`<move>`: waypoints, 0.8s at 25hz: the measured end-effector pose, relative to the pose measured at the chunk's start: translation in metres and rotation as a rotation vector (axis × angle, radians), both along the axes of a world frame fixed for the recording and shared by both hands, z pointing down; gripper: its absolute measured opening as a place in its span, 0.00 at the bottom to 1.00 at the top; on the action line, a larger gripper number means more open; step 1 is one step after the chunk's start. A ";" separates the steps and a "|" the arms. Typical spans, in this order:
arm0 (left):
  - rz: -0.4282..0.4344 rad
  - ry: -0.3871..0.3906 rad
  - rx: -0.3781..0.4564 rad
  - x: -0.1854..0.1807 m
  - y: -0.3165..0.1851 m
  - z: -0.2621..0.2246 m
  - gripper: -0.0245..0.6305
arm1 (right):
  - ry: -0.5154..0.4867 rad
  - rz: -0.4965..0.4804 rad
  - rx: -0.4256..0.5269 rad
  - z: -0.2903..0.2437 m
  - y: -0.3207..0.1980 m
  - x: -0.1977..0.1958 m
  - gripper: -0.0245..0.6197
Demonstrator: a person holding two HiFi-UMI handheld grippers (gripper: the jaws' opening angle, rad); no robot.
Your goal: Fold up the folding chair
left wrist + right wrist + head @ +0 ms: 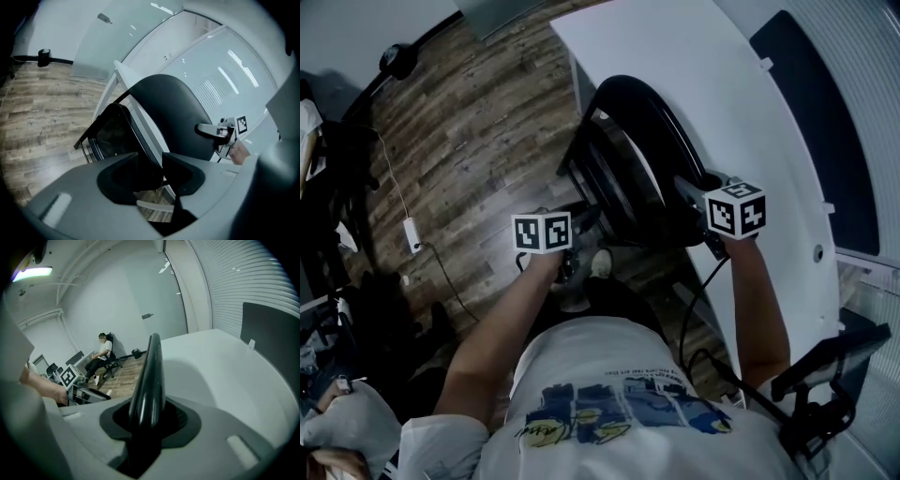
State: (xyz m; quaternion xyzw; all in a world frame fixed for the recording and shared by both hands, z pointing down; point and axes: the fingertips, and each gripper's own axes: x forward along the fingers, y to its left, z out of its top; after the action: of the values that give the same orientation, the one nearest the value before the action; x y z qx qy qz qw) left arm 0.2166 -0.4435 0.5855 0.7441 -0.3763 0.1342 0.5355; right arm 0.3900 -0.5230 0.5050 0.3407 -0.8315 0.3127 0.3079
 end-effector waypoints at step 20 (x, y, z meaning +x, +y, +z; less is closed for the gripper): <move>-0.005 -0.045 0.309 -0.108 0.039 -0.114 0.29 | 0.188 0.054 0.025 -0.020 0.001 0.038 0.32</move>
State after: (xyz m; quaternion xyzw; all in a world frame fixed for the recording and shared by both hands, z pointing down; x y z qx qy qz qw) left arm 0.1087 -0.4048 0.4719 0.8136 -0.4062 0.0899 0.4063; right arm 0.4279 -0.5218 0.4853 0.3948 -0.7932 0.2772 0.3716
